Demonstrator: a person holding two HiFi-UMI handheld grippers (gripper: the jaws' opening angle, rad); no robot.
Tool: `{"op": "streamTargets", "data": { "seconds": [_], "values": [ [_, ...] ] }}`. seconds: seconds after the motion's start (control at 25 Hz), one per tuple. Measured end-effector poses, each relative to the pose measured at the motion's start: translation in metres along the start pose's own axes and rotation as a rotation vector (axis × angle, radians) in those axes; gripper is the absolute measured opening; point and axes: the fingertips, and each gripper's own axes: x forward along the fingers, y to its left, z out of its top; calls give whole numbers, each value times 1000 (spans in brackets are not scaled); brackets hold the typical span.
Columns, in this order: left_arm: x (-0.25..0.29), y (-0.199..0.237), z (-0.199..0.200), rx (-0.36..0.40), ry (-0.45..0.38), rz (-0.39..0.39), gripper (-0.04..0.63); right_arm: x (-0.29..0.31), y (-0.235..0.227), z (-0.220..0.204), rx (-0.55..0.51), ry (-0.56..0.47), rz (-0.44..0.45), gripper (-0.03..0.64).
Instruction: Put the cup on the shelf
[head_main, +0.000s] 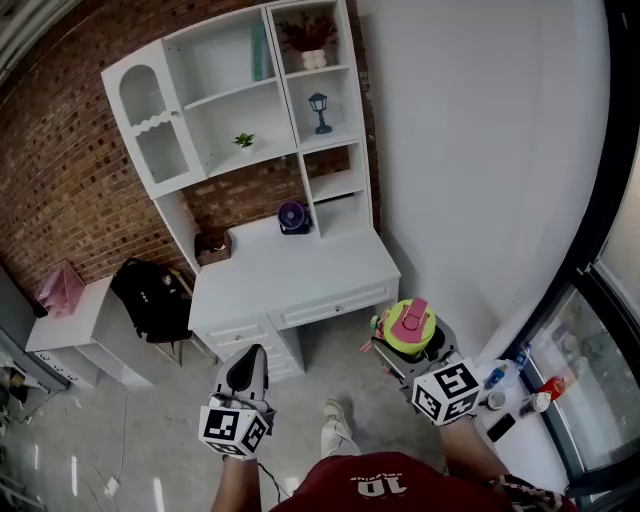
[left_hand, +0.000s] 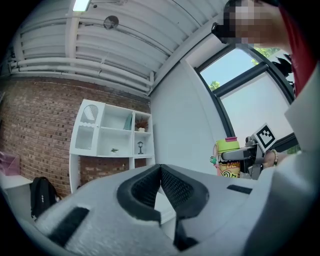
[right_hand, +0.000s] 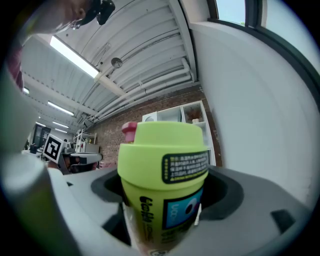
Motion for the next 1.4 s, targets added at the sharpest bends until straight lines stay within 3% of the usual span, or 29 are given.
{"op": "streamTargets", "data": {
  "seconds": [0.64,1.4],
  "values": [
    [14,3,-10,-3,17,-16,0,7,-9,-2,-10,-17,-11,413],
    [72,27,-36,-31,22,-26,0,59,-50,-13,3,-21,-28,412]
  ]
}}
